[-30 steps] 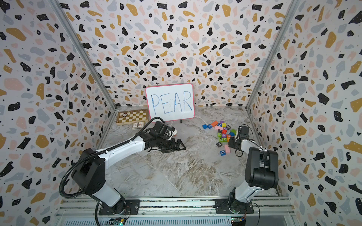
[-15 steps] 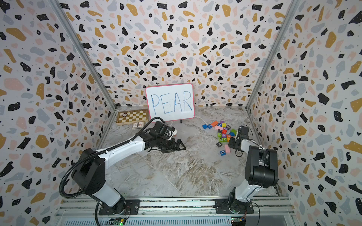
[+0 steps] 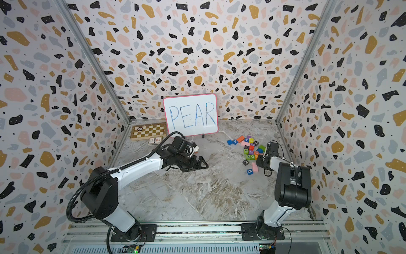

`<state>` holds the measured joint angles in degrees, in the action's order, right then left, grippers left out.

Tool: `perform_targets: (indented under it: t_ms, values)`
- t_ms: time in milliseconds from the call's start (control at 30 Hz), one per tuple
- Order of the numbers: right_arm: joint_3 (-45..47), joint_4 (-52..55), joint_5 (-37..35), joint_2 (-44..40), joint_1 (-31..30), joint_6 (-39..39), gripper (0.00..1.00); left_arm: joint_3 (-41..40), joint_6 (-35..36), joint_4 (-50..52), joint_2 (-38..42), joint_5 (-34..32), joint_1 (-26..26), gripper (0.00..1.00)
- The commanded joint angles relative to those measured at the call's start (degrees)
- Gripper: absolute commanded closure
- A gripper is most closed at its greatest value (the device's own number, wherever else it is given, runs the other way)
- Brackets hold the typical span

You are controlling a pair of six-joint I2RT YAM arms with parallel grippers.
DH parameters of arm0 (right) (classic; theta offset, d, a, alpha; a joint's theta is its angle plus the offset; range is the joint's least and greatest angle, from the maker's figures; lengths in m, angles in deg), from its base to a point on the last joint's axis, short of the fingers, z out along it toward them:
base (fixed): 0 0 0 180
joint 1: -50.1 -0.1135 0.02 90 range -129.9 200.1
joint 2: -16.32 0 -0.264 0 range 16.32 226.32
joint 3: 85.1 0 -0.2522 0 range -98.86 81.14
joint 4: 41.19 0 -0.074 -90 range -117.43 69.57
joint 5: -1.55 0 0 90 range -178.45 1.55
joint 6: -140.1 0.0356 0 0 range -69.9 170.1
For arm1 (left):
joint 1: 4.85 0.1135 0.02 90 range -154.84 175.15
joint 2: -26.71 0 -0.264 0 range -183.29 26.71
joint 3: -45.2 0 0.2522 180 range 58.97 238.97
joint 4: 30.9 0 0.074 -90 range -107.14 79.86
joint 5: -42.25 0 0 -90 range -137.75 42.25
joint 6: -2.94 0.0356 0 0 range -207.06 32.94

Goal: Spell the uppercase word “pear” with letter blocks
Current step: Pick up the letter block from the center of the board.

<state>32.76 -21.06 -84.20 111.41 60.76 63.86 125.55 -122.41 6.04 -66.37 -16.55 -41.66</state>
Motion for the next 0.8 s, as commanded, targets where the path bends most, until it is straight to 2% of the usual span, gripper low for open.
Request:
perform_targets:
  t_ms: [0,233,433,567,767]
  values:
    - [-1.2,0.9,-0.6,-1.3,0.3,0.8,0.71,0.8,0.3,-0.7,0.9,0.5,-0.2,0.01]
    - [-1.6,2.3,-0.7,-4.9,0.4,1.0,0.71,1.5,0.6,0.3,1.2,-0.2,-0.1,0.01]
    - [0.7,2.7,3.5,-11.0,-2.0,3.2,0.71,1.7,1.0,1.5,1.9,-1.1,0.1,0.01]
    - [2.6,2.5,2.0,-14.2,-11.0,5.7,0.71,1.0,0.6,1.2,2.5,-1.4,0.4,0.01]
    - [1.2,0.6,-0.9,-10.2,-25.6,10.8,0.71,-0.6,0.3,0.9,3.3,-2.1,0.9,0.01]
